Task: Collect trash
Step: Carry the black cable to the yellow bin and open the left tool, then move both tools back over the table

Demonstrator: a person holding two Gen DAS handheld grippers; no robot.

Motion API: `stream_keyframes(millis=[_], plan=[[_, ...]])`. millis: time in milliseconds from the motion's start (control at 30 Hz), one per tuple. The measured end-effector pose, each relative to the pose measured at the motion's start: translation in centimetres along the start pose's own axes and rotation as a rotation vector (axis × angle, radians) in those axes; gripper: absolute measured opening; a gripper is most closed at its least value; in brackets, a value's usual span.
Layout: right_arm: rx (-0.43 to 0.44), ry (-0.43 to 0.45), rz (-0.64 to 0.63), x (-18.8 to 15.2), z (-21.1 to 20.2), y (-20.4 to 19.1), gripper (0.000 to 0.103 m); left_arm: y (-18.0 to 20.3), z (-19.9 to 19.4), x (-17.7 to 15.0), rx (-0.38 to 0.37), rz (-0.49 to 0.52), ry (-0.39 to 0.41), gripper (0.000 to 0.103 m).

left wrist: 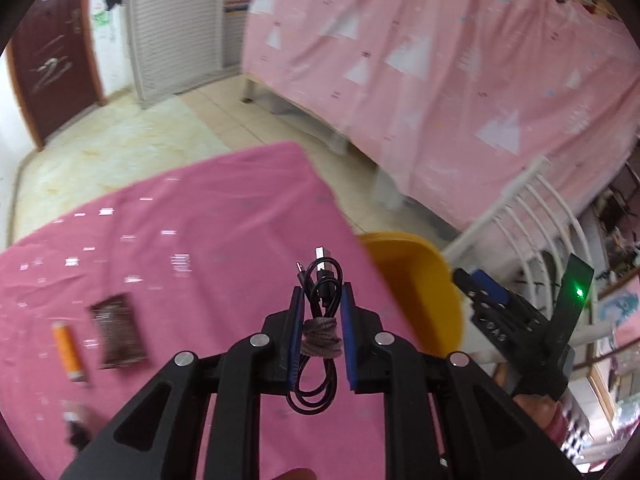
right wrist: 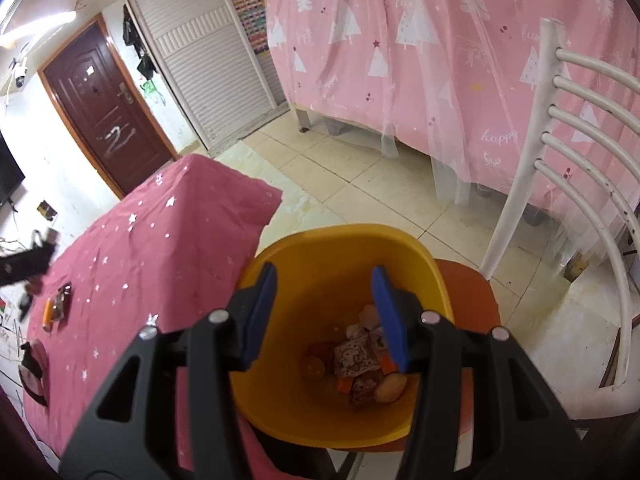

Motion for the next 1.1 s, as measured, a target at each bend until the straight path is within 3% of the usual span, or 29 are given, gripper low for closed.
stream_keyframes(millis=[367, 567, 800, 900, 1033, 1100], plan=[[-0.004, 0.025, 0.075, 0.4, -1.1, 3.3, 0.047, 8.7, 7.5, -1.2, -0.084, 0.093, -0.076, 0.012], [0.003, 0.037, 0.092, 0.5, -1.5, 3.9, 0.047, 10.2, 9.1, -1.8, -0.077, 0.110, -0.096, 0.012], [0.006, 0.038, 0.079, 0.5, -1.6, 3.3, 0.047, 9.2, 7.8, -1.7, -0.065, 0.099, -0.080, 0.020], [0.011, 0.044, 0.057, 0.5, -1.9, 2.3, 0.047, 8.3, 6.7, -1.5, -0.065, 0.080, -0.064, 0.028], [0.018, 0.050, 0.021, 0.6, -2.3, 0.4, 0.048, 6.7, 4.8, -1.4, -0.054, 0.062, -0.025, 0.051], [0.026, 0.054, -0.002, 0.6, -2.5, -0.8, 0.055, 5.4, 3.8, -1.2, -0.045, 0.032, -0.004, 0.062]])
Point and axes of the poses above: each gripper's, at about its wrist camera, not at the fingertips, and z roughly the way its jaws point, y to its right, x to its top, the point moved 10 cm from there along z, roughly the way its jaws point, and after that the axes turned 7 degrees about -z, right-handed, at the moved point
